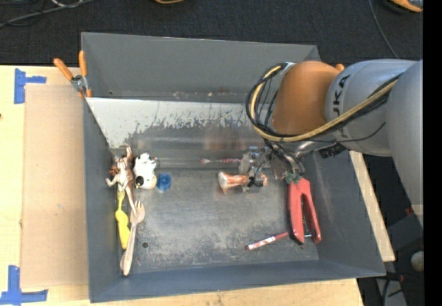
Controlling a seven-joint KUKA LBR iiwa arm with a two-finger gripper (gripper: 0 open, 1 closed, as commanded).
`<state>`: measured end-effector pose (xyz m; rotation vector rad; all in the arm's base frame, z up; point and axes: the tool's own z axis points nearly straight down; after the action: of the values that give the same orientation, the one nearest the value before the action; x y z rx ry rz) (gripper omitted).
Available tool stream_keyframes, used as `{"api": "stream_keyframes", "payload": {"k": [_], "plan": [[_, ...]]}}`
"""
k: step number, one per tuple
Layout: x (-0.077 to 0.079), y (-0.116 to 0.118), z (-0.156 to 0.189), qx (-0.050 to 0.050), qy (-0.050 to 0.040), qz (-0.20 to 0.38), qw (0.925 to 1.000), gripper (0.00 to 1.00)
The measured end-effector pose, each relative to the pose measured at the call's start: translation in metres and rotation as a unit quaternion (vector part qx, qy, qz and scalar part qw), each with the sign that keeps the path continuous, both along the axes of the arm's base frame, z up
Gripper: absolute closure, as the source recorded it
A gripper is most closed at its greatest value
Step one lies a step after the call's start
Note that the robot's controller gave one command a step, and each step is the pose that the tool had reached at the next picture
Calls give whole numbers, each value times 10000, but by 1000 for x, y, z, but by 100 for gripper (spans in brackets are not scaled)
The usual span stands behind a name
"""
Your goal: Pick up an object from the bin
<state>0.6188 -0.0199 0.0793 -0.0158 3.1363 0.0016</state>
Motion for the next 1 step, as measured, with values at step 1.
{"api": "stream_keyframes", "payload": {"k": [1], "plan": [[0, 0, 0, -1, 0, 4, 10000, 100]]}}
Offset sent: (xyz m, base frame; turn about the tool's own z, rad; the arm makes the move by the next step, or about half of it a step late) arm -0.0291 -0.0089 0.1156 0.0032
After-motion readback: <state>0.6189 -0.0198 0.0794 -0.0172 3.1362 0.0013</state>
